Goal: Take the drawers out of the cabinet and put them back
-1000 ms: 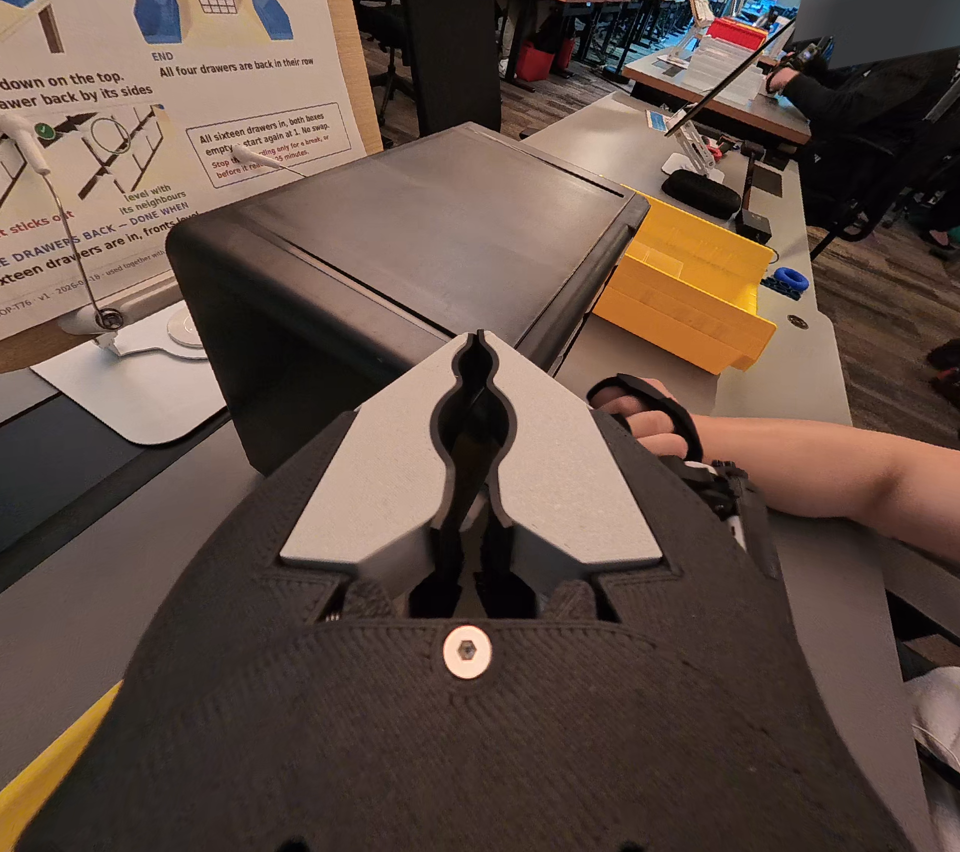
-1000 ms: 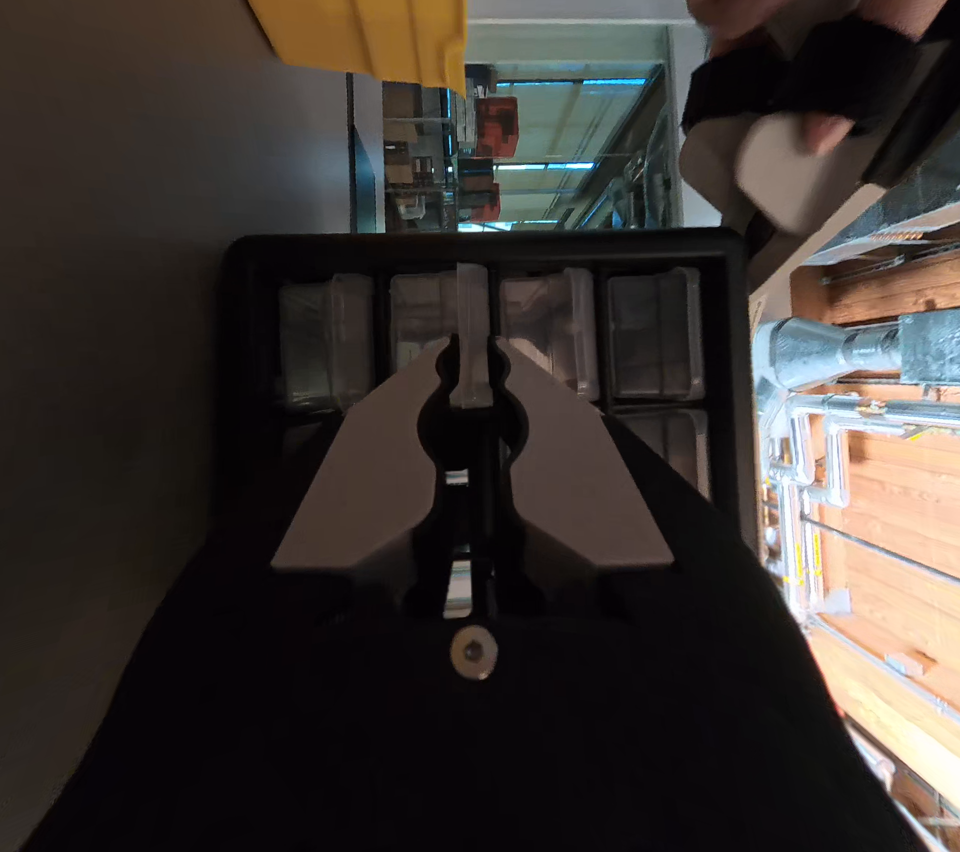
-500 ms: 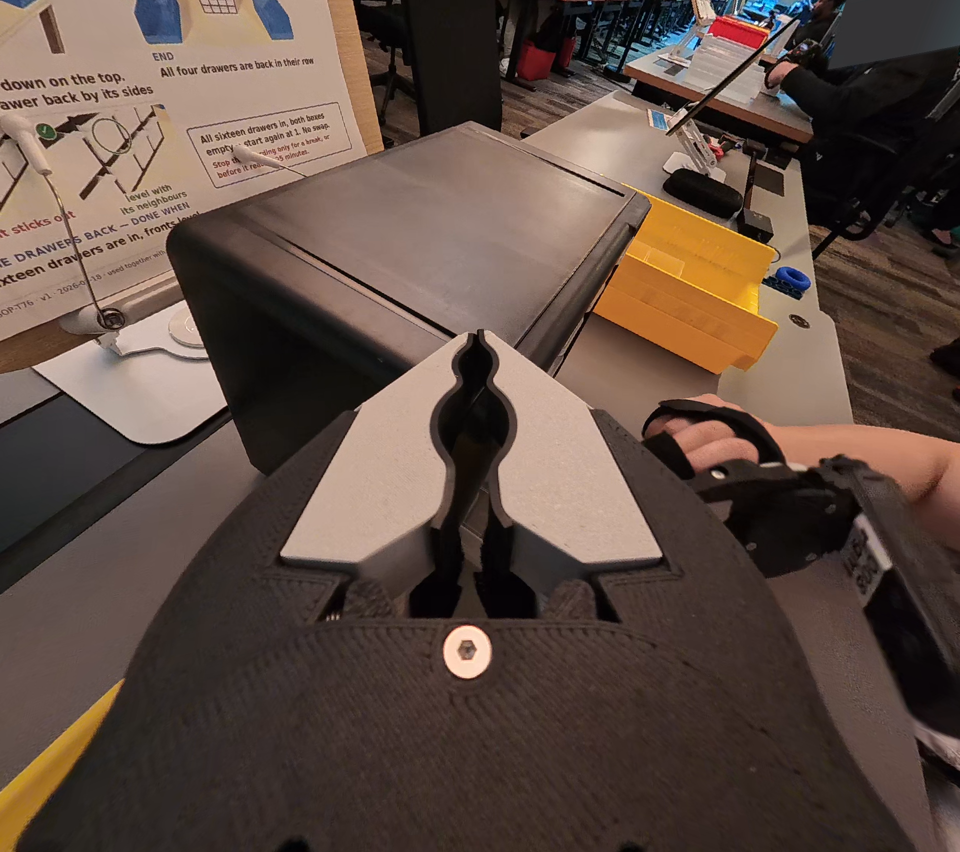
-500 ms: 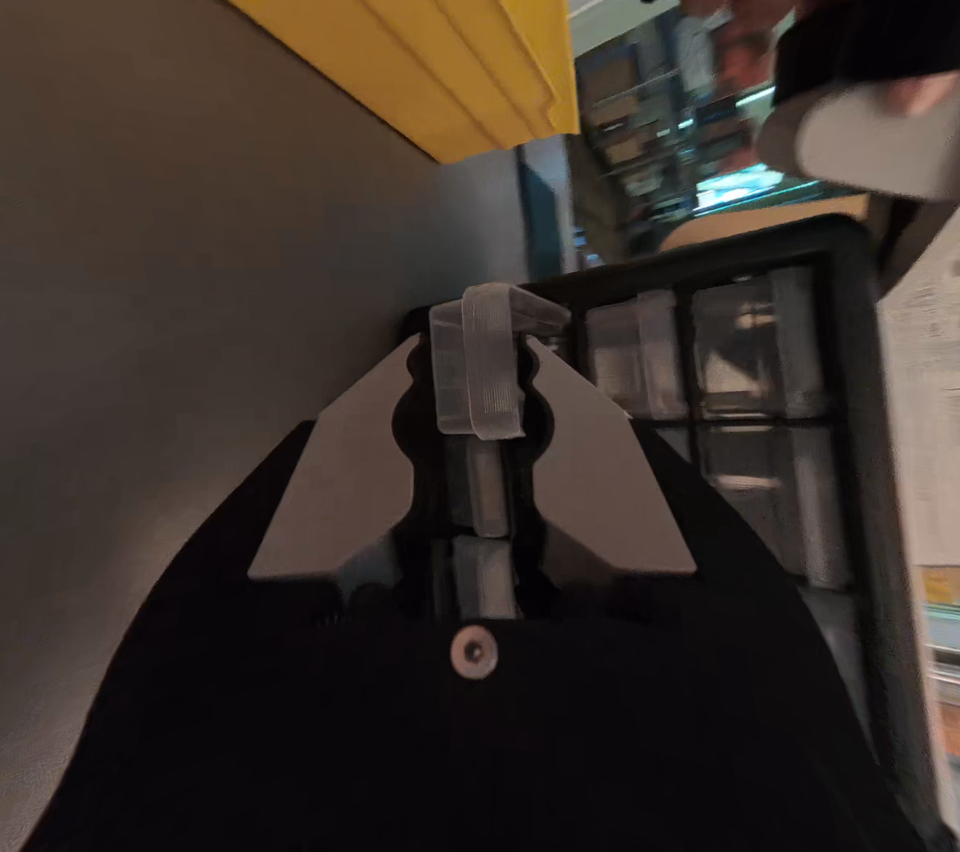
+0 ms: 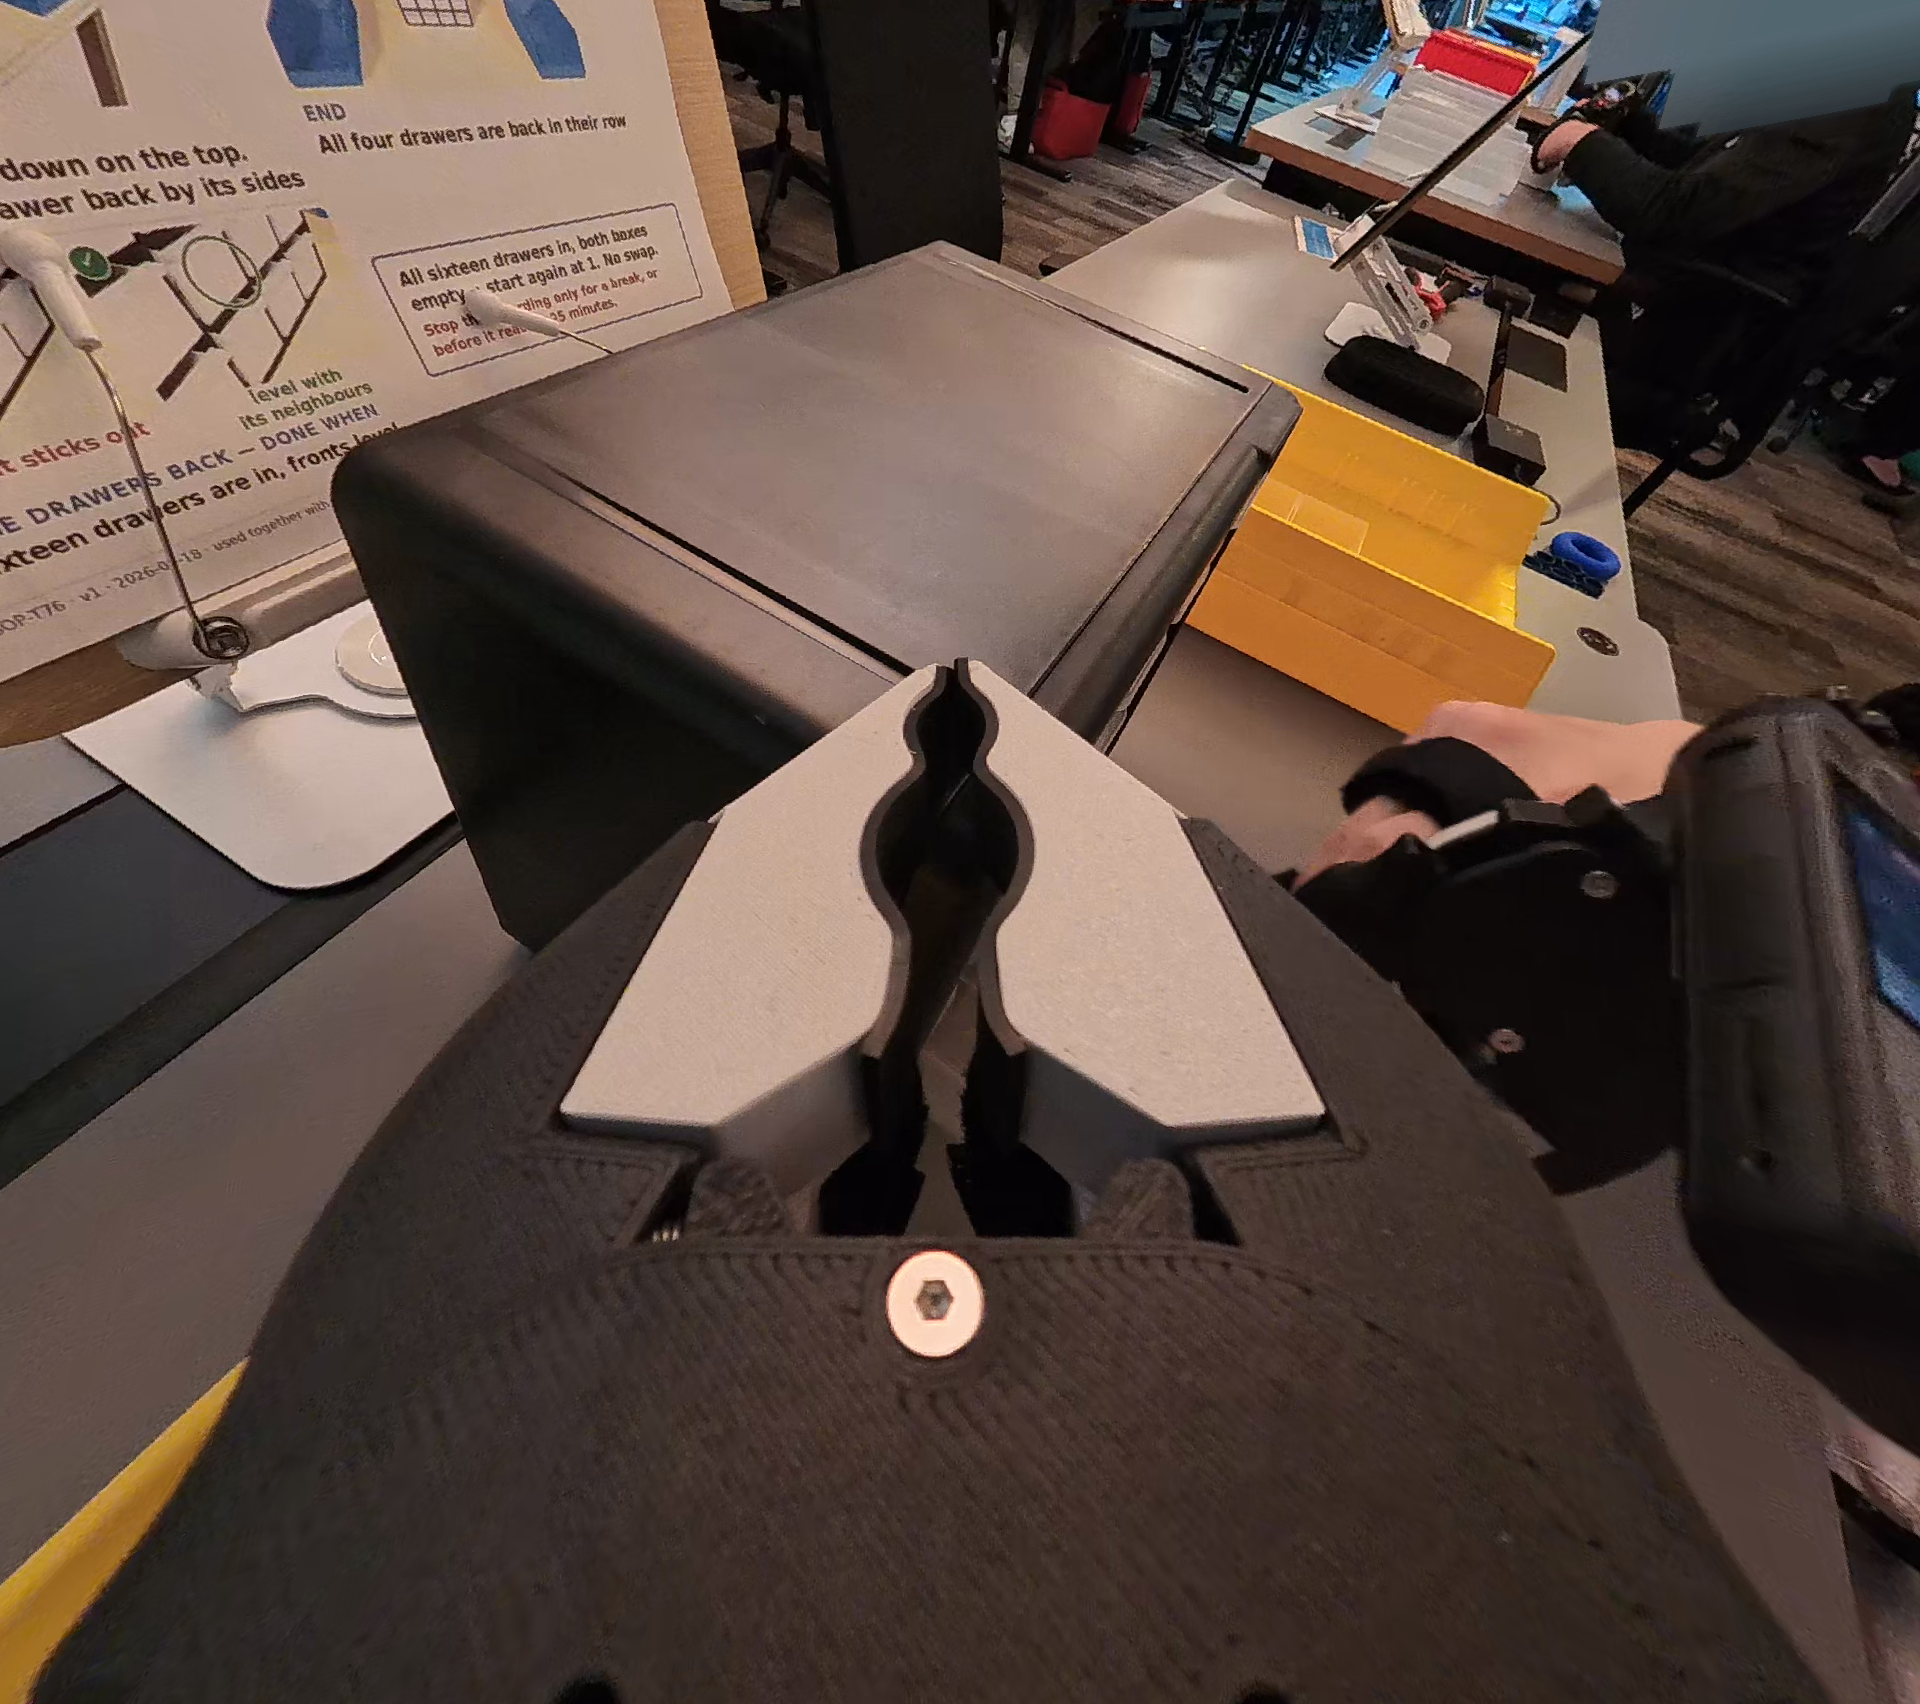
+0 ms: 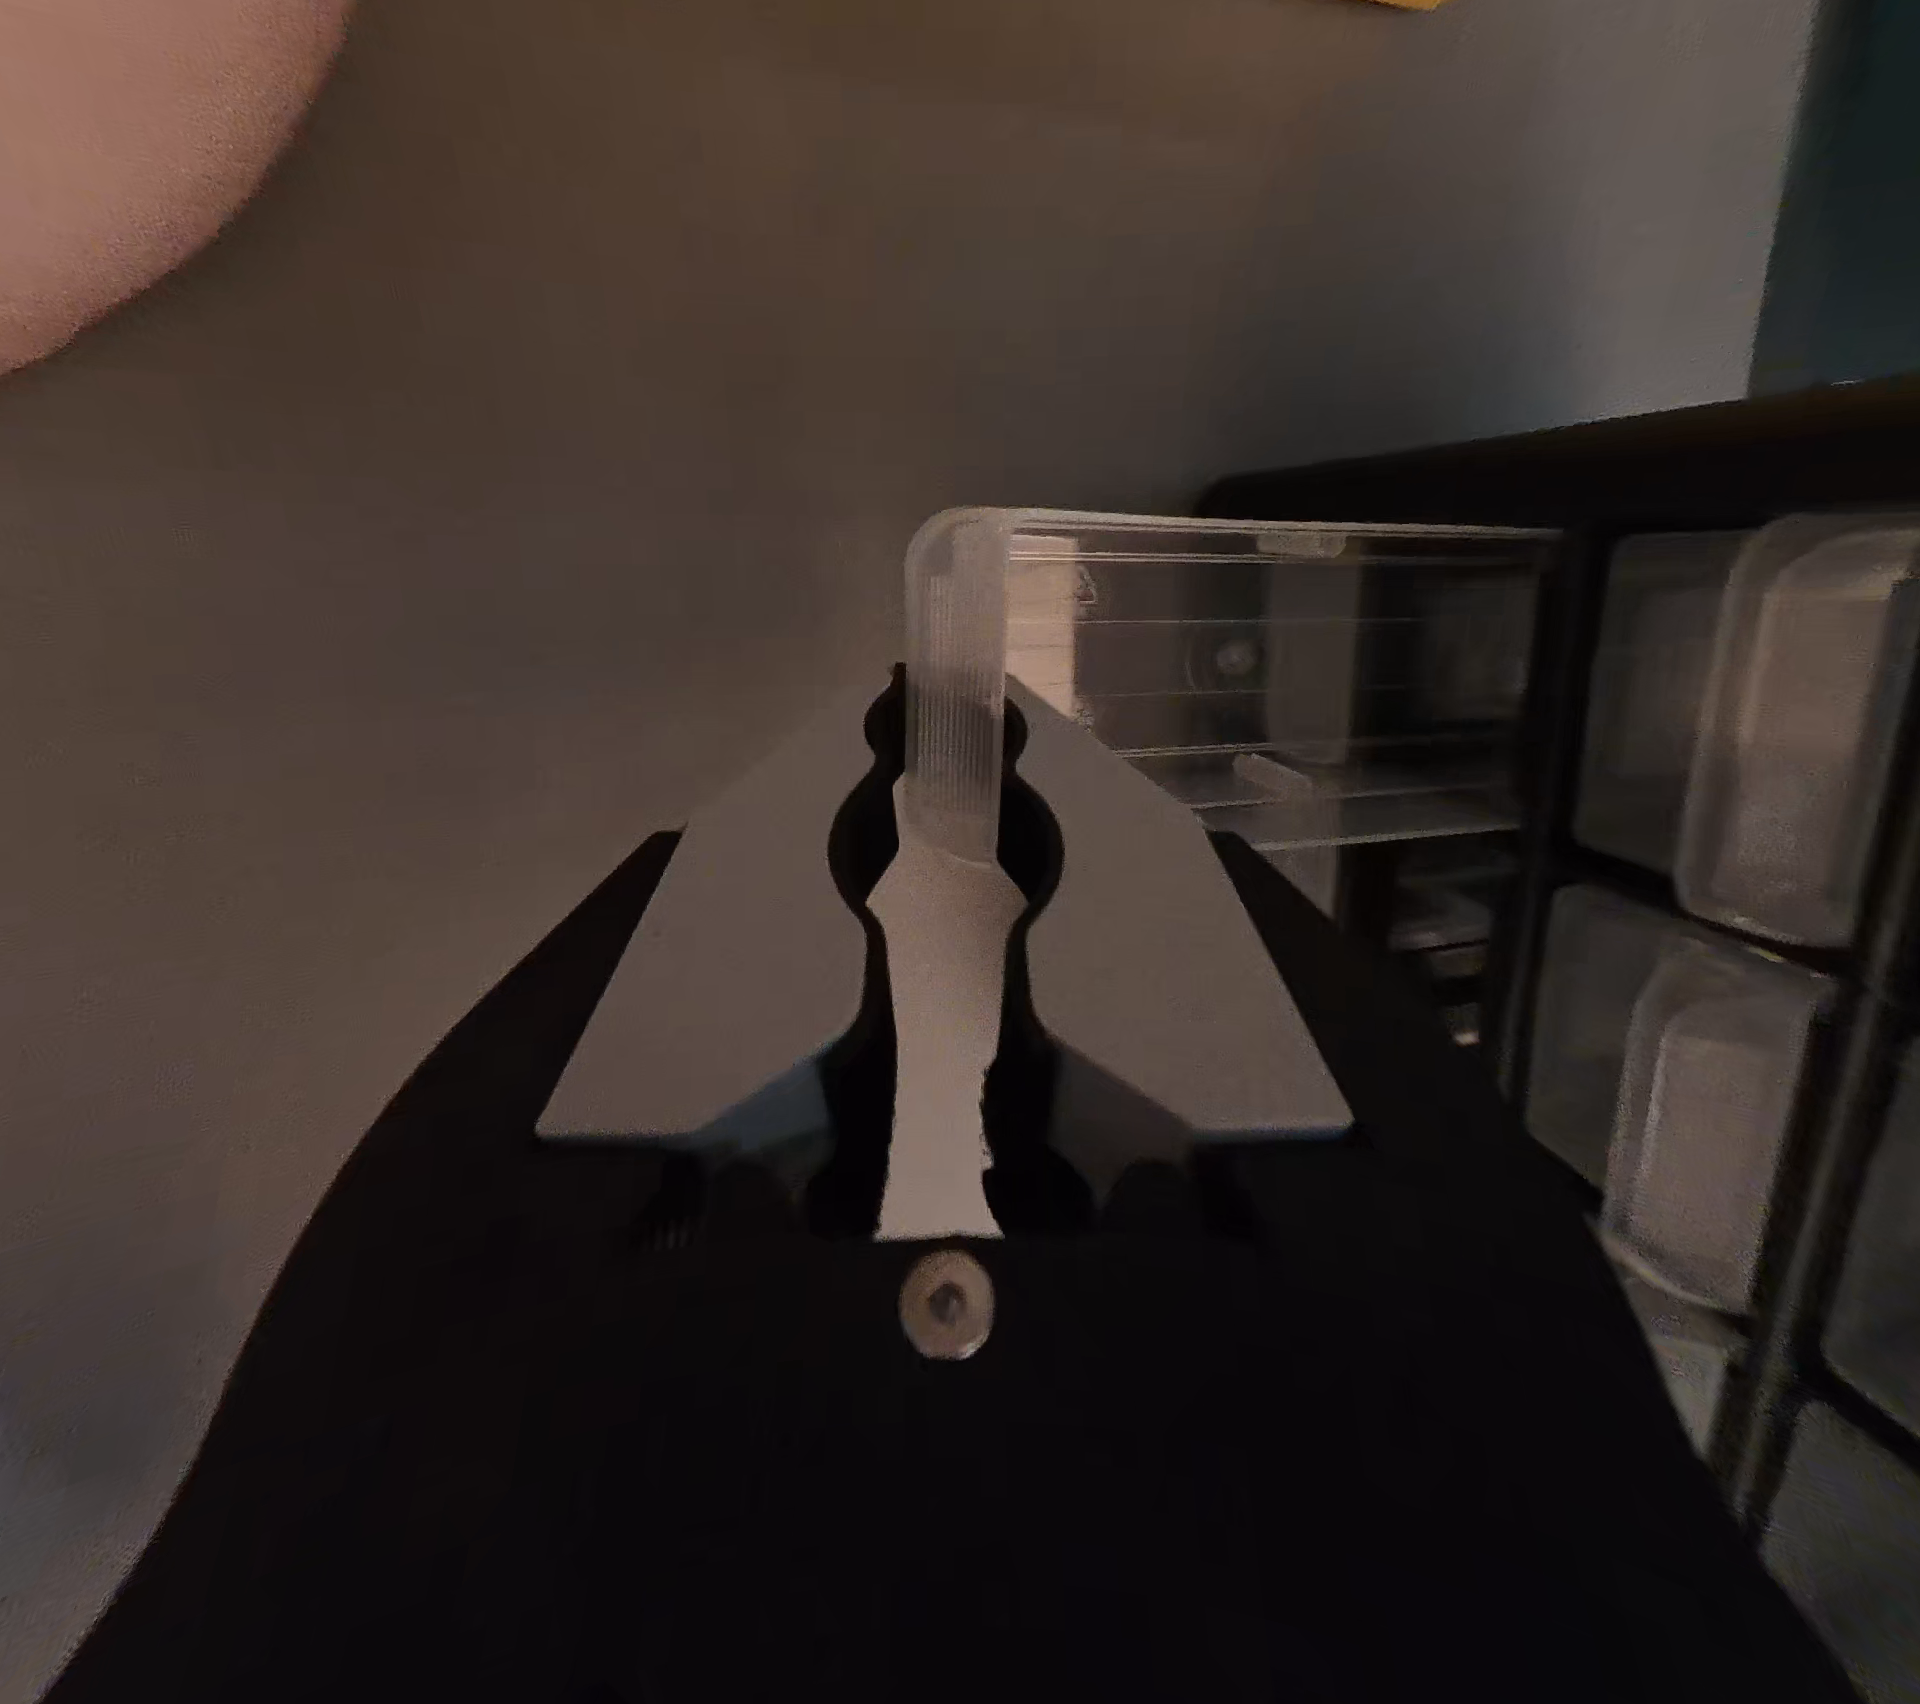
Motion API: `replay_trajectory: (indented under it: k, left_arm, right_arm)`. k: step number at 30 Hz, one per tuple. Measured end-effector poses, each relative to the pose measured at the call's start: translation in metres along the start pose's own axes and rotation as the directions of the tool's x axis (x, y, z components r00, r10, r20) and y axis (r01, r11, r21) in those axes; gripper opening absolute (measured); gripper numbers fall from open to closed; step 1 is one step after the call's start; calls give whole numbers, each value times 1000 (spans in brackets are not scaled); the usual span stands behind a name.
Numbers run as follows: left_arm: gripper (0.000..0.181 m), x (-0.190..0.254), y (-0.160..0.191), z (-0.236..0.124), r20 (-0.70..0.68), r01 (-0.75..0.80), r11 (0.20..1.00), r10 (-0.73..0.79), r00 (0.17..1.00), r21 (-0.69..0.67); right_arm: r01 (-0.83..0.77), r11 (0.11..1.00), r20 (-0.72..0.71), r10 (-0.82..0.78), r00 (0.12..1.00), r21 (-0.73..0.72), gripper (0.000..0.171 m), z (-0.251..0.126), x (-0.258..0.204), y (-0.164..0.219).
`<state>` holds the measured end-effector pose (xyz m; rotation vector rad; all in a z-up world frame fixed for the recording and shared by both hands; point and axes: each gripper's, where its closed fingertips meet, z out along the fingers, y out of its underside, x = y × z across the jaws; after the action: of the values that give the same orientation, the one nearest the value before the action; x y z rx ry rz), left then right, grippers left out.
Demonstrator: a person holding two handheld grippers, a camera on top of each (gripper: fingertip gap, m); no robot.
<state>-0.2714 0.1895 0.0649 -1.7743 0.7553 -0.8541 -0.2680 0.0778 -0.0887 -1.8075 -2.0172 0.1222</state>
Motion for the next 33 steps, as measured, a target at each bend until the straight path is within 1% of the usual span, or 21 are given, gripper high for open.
replay_trajectory:
  k: [5,8,9,10,11,14,16,18,19,21,22,24,26,27,28,29,30,31,33]
  left_arm:
    - [0,0,0,0,-4,4,1000,-4,1000,2]
    - [0,0,0,0,-4,4,1000,-4,1000,3]
    - [0,0,0,0,-3,3,1000,-3,1000,3]
    - [0,0,0,0,-3,3,1000,-3,1000,3]
    - [0,0,0,0,-3,3,1000,-3,1000,3]
    - [0,0,0,0,-9,6,1000,-6,1000,6]
    - [0,0,0,0,-12,7,1000,-7,1000,7]
    - [0,0,0,0,-14,9,1000,-9,1000,8]
    - [0,0,0,0,-15,9,1000,-9,1000,8]
    - [0,0,0,0,-16,9,1000,-9,1000,9]
    - [0,0,0,0,-17,11,1000,-10,1000,9]
    - [0,0,0,0,-17,10,1000,-10,1000,10]
    - [0,0,0,-1,-16,10,1000,-10,1000,9]
    - [0,0,0,0,-15,9,1000,-9,1000,9]
    - [0,0,0,0,-14,9,1000,-9,1000,8]
    - [0,0,0,0,-14,8,1000,-8,1000,8]
    - [0,0,0,0,-13,8,1000,-8,1000,7]
    - [0,0,0,0,-13,8,1000,-8,1000,7]
    - [0,1,0,0,-14,8,1000,-8,1000,7]
  right_arm:
    - [12,1000,101,-12,995,0,12,-14,-32,-2]
    - [-2,1000,332,-6,943,23,11,-29,-73,-7]
    - [-12,999,381,0,925,29,11,-34,-82,-8]
    - [-21,999,398,6,917,35,10,-36,-87,-7]
    - [-10,1000,386,-3,923,30,11,-34,-89,-2]
    - [103,995,248,-102,963,9,11,-18,-86,30]
    - [229,973,243,-224,944,8,11,-11,-101,59]
    - [323,947,168,-318,933,-3,11,-3,-103,83]
    - [352,936,146,-347,926,-6,11,0,-105,92]
    - [348,938,127,-346,930,6,12,2,-110,103]
    - [324,946,140,-324,936,20,15,1,-114,104]
    - [236,968,187,-248,950,87,36,-9,-122,95]
    - [88,980,220,-127,967,181,36,-27,-120,72]
    - [-32,974,235,-22,972,225,36,-36,-113,55]
    - [-180,952,263,113,958,247,35,-43,-103,40]
    - [-325,914,274,256,927,244,35,-44,-90,29]
    - [-426,876,256,369,893,224,37,-40,-78,25]
    - [-449,873,234,403,885,191,46,-32,-74,25]
    - [-404,909,100,395,913,105,52,-13,-65,35]
